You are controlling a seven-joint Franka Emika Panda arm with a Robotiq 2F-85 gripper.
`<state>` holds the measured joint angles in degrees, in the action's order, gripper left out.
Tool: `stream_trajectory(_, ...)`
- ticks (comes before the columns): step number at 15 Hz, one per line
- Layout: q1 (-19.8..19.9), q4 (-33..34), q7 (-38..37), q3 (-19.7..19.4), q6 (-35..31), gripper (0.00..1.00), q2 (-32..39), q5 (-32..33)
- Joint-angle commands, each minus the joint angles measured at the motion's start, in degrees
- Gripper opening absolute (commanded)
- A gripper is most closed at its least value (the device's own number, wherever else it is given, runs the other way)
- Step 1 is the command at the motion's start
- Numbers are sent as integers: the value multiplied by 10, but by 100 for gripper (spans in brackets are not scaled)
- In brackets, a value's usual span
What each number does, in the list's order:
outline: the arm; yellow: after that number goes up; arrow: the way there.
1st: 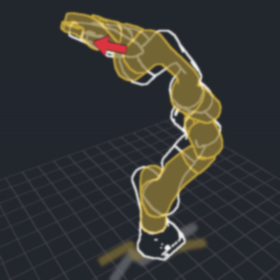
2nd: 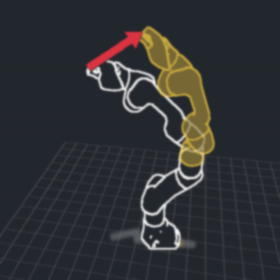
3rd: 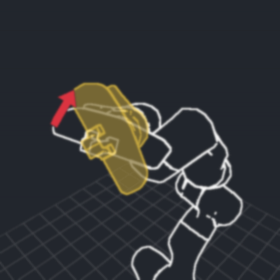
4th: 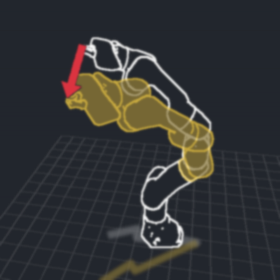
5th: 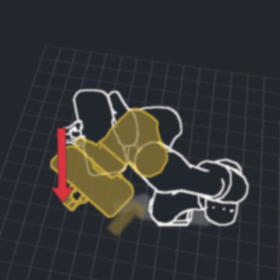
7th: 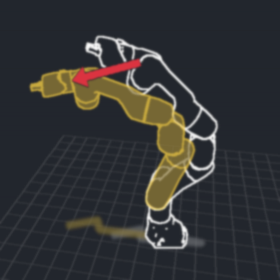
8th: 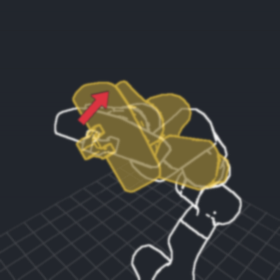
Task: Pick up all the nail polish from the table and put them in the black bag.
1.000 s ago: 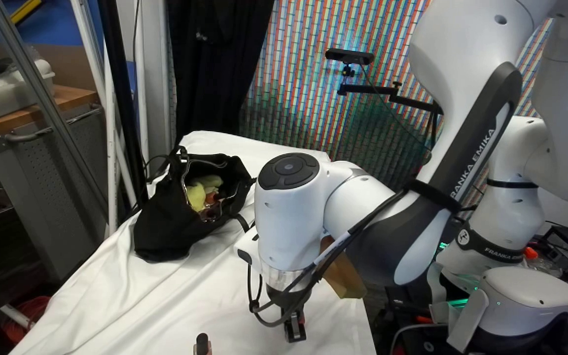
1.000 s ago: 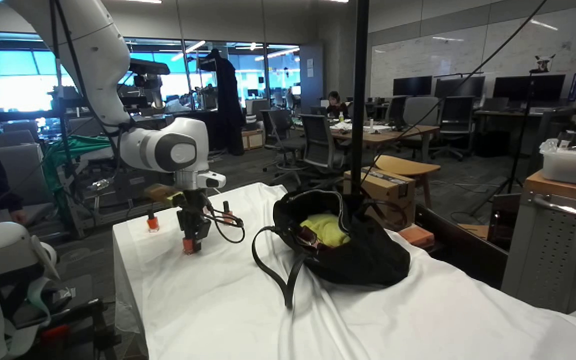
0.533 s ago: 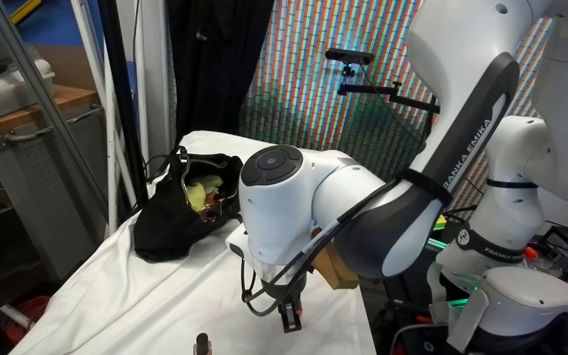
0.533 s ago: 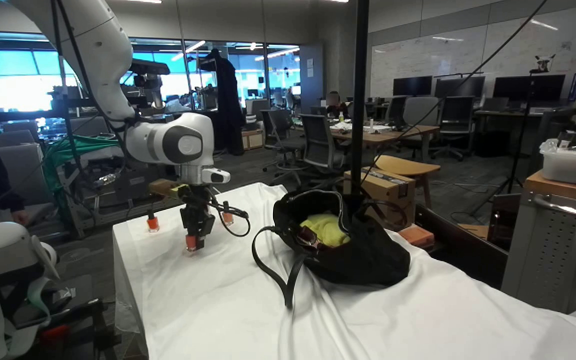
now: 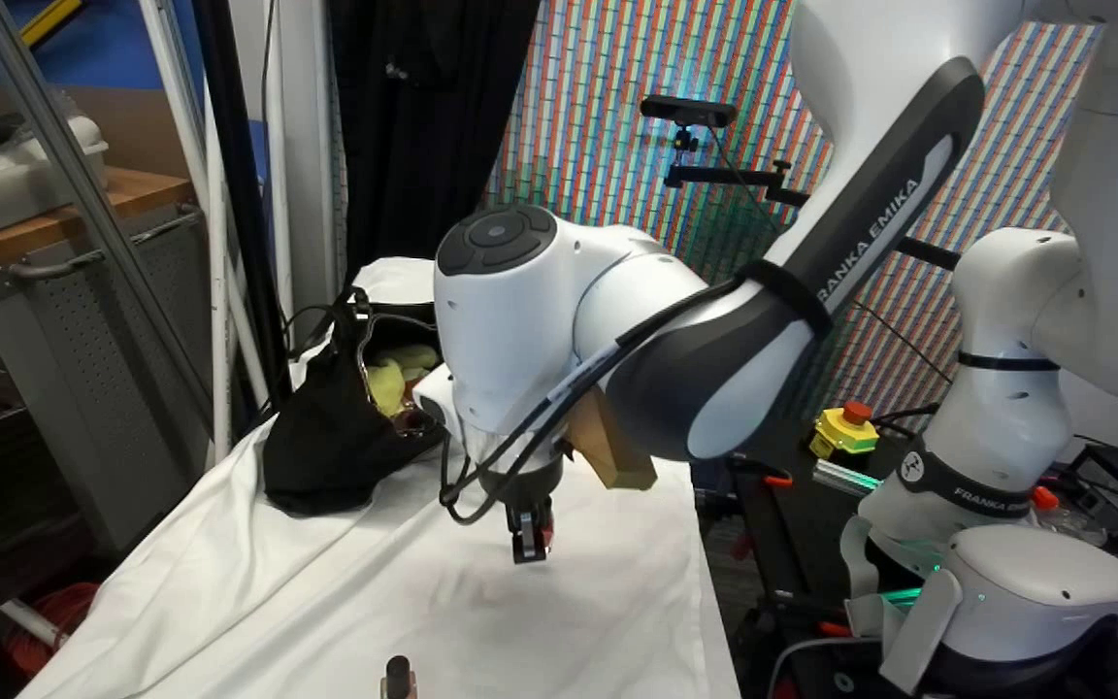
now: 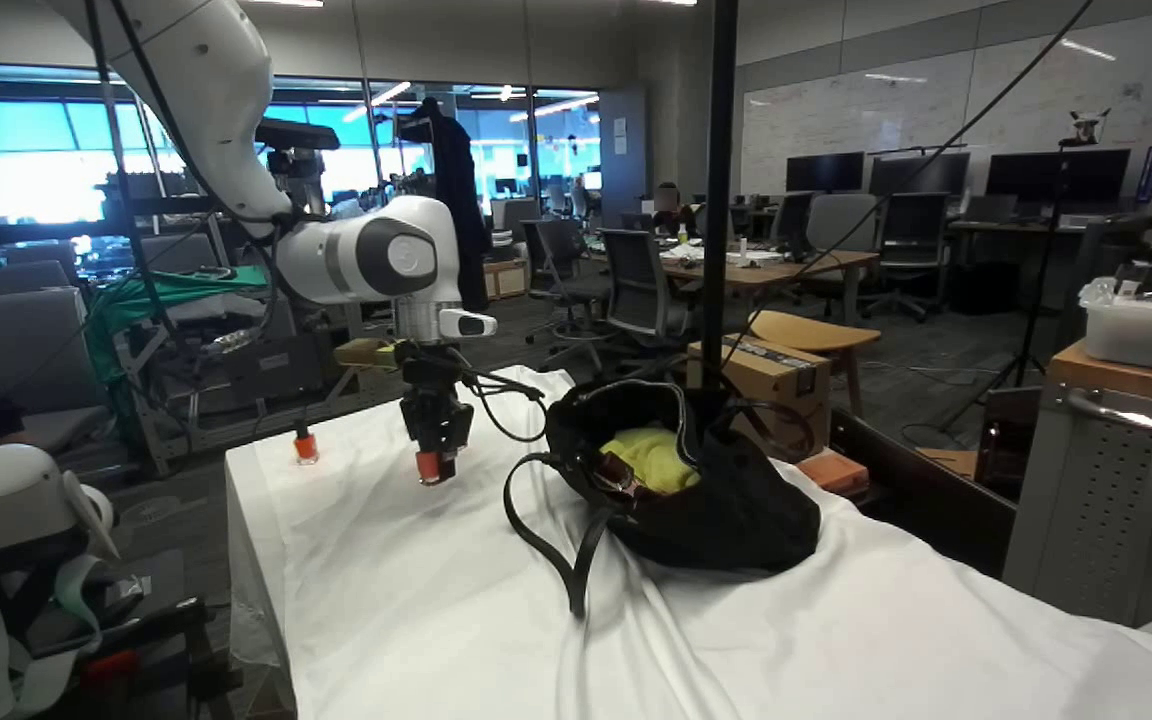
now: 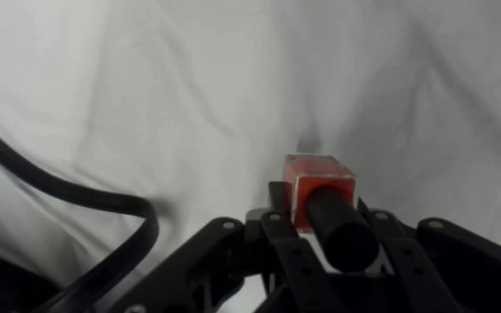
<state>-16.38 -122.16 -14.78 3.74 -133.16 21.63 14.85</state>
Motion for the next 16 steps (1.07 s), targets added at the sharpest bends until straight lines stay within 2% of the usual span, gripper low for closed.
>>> stream_trajectory(1, 19, 15, 15, -16, 29, 15, -29, 29)
stream_trajectory(8, 60, 63, 6, -54, 20, 15, -45, 96)
stream_trajectory(12, 74, 94, -24, -76, -21, 15, -30, 142)
stream_trajectory(16, 82, 130, -46, -92, -59, 15, 0, 161)
